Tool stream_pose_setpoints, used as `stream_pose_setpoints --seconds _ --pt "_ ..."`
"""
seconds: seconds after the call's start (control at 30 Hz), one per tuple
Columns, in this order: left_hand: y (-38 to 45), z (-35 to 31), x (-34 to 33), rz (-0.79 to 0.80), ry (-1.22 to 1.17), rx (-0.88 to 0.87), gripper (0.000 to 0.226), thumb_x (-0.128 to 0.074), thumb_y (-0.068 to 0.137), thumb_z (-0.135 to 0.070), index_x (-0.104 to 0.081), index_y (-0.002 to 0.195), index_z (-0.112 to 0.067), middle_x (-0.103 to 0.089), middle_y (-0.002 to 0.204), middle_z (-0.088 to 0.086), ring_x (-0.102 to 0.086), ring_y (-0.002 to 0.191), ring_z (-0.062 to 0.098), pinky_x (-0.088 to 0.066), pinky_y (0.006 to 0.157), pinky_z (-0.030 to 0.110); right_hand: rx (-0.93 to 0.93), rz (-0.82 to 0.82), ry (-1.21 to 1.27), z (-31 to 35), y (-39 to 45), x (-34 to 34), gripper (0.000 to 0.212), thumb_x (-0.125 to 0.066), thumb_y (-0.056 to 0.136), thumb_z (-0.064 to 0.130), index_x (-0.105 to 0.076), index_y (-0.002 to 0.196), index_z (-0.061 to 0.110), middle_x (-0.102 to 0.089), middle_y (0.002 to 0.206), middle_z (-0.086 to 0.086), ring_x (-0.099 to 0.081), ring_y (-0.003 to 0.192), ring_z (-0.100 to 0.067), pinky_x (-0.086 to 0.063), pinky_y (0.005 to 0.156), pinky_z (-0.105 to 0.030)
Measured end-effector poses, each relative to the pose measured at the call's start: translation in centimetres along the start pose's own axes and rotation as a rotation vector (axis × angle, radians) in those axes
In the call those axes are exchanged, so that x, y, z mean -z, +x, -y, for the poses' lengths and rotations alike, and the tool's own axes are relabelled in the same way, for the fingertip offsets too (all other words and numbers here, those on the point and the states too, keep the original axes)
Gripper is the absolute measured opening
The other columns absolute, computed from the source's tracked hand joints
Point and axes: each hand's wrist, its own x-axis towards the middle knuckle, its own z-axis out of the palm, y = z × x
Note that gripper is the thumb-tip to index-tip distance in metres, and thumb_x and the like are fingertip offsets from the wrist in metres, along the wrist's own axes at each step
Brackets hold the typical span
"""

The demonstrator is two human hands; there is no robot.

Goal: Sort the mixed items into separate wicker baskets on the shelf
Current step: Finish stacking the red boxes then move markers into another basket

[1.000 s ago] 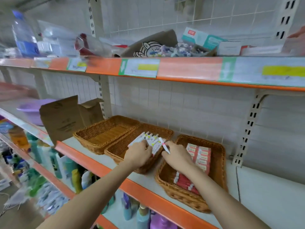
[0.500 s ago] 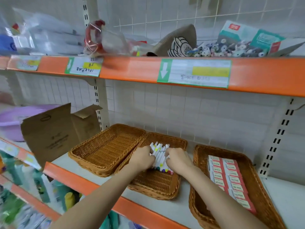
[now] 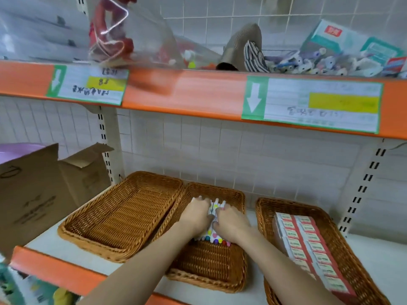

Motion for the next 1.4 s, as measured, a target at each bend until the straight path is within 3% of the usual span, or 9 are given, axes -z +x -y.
stream_pose_setpoints --seconds 0.1,0.2,0.23,0.33,0.43,0.5,0.8,1.4 --pt "0.1 0.2 -0.4 0.052 0.121 -0.063 0.037 -0.045 0.099 -0.028 -0.052 0.129 -0.006 -0.040 0.140 0.015 -0.044 0.127 0.029 -0.040 0.101 0.036 0.005 -0.014 -0.026 0.0 -0.9 0.0 0.043 -0.038 0.100 0.030 -0.049 0.135 0.008 -0.046 0.140 -0.014 -0.042 0.129 -0.029 -0.036 0.104 -0.038" --pt "-0.4 0.5 -0.3 0.138 0.225 -0.134 0.046 -0.034 0.102 -0.029 -0.045 0.137 -0.001 -0.025 0.152 0.023 -0.019 0.144 0.033 -0.015 0.118 0.038 0.026 -0.003 -0.053 0.0 -1.9 -0.3 0.046 -0.034 0.101 0.035 -0.048 0.137 0.010 -0.045 0.141 -0.012 -0.037 0.132 -0.027 -0.026 0.110 -0.039" --pt "-0.7 0.6 -0.1 0.143 0.241 -0.163 0.047 -0.032 0.103 -0.030 -0.044 0.138 0.000 -0.024 0.152 0.023 -0.017 0.144 0.033 -0.012 0.118 0.039 0.029 0.008 -0.064 0.0 -2.2 -0.4 0.048 -0.033 0.101 0.037 -0.045 0.141 0.012 -0.040 0.146 -0.011 -0.031 0.136 -0.027 -0.019 0.114 -0.039" --pt "-1.6 1.1 0.0 0.188 0.208 -0.197 0.052 -0.030 0.103 -0.037 -0.038 0.141 -0.002 -0.032 0.149 0.017 -0.025 0.138 0.030 -0.023 0.115 0.040 0.012 0.067 -0.065 -0.1 -3.4 -0.6 0.061 -0.033 0.101 0.046 -0.022 0.153 0.017 -0.009 0.162 -0.006 -0.001 0.149 -0.023 0.002 0.121 -0.044" --pt "-2.1 1.5 0.1 0.382 0.274 -0.193 0.065 -0.024 0.102 -0.048 -0.008 0.153 -0.010 -0.001 0.161 0.011 0.000 0.148 0.030 -0.005 0.120 0.046 -0.033 0.109 -0.011 -0.2 -5.0 -0.5 0.070 -0.033 0.099 0.053 -0.006 0.155 0.021 0.009 0.162 -0.002 0.013 0.148 -0.018 0.006 0.119 -0.044" --pt "-2.5 1.4 0.3 0.423 0.273 -0.200 0.067 -0.021 0.102 -0.051 0.001 0.154 -0.016 0.009 0.161 0.007 0.008 0.148 0.028 0.002 0.120 0.047 -0.051 0.106 0.015 -0.2 -6.2 -0.6 0.074 -0.034 0.098 0.056 -0.001 0.155 0.023 0.012 0.162 0.000 0.014 0.148 -0.016 0.006 0.118 -0.043" --pt "-5.4 -2.7 0.8 0.288 0.125 -0.289 0.067 -0.019 0.101 -0.053 0.007 0.153 -0.019 0.014 0.160 0.004 0.012 0.148 0.023 0.007 0.118 0.042 -0.152 -0.014 0.124 -3.1 -13.1 -0.4 0.069 -0.020 0.098 0.060 0.002 0.155 0.027 0.014 0.161 0.005 0.016 0.147 -0.010 0.008 0.119 -0.040" --pt "-17.9 -22.9 -4.2 0.200 0.140 -0.452 0.070 -0.023 0.100 -0.054 0.003 0.154 -0.016 0.009 0.161 0.006 0.011 0.148 0.023 0.007 0.118 0.041 -0.286 -0.019 0.056 -16.3 -32.7 -2.4 0.071 -0.018 0.098 0.061 0.005 0.154 0.026 0.014 0.161 0.002 0.014 0.148 -0.014 0.008 0.119 -0.045"
